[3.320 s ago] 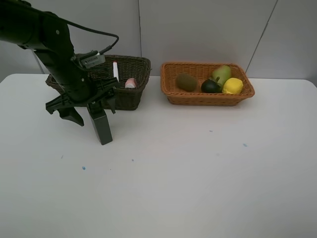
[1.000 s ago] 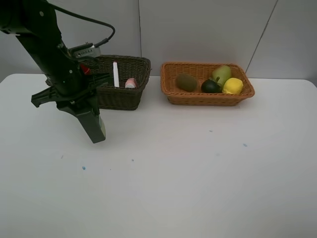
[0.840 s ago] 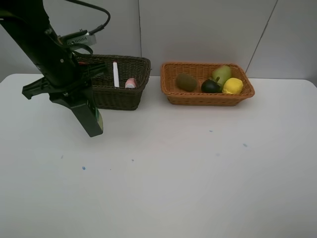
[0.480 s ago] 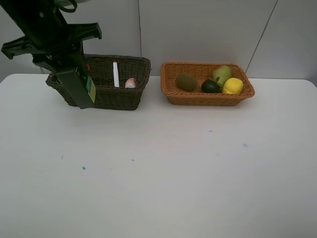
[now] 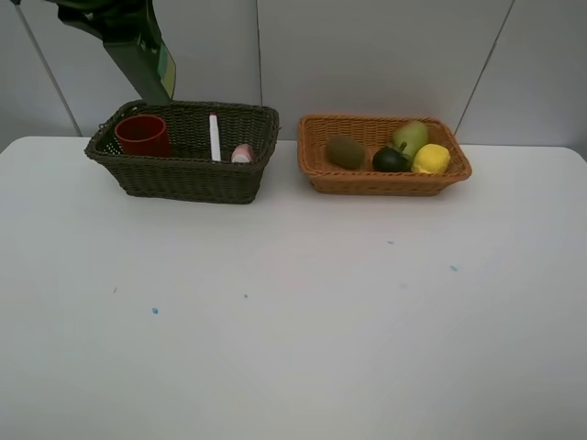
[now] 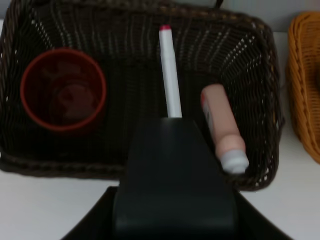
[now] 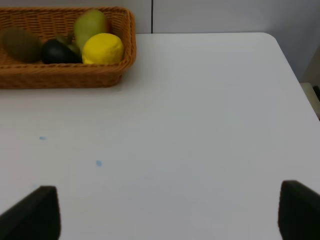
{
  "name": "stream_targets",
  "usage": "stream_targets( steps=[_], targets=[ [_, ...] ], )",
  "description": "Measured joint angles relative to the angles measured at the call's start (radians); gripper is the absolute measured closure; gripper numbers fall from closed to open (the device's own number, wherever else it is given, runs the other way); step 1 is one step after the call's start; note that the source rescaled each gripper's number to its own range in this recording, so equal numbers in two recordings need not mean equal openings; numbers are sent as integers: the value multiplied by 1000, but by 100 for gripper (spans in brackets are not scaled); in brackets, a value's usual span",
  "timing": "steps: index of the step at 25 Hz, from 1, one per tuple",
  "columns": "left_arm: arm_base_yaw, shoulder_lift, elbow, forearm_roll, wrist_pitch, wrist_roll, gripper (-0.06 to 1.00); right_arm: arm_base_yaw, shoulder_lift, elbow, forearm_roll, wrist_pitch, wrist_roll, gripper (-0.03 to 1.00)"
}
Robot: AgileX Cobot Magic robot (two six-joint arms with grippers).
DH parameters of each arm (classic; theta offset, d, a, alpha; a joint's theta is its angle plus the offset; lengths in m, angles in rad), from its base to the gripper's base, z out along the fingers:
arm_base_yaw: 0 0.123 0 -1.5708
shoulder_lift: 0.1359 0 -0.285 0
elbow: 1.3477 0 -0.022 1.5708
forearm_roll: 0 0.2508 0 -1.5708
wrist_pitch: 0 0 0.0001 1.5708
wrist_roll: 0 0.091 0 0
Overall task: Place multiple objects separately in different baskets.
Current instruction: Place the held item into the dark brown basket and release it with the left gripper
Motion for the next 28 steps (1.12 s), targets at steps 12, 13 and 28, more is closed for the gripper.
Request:
stream_targets(
  steps=[12, 13, 28],
  targets=[
    [3, 269, -8, 23, -221, 19, 45, 0, 0, 0, 0, 0, 0, 3],
    [3, 282, -8, 25, -237, 19, 45, 0, 0, 0, 0, 0, 0, 3],
    [74, 360, -14, 11, -256, 19, 45, 0, 0, 0, 0, 0, 0, 3]
  ],
)
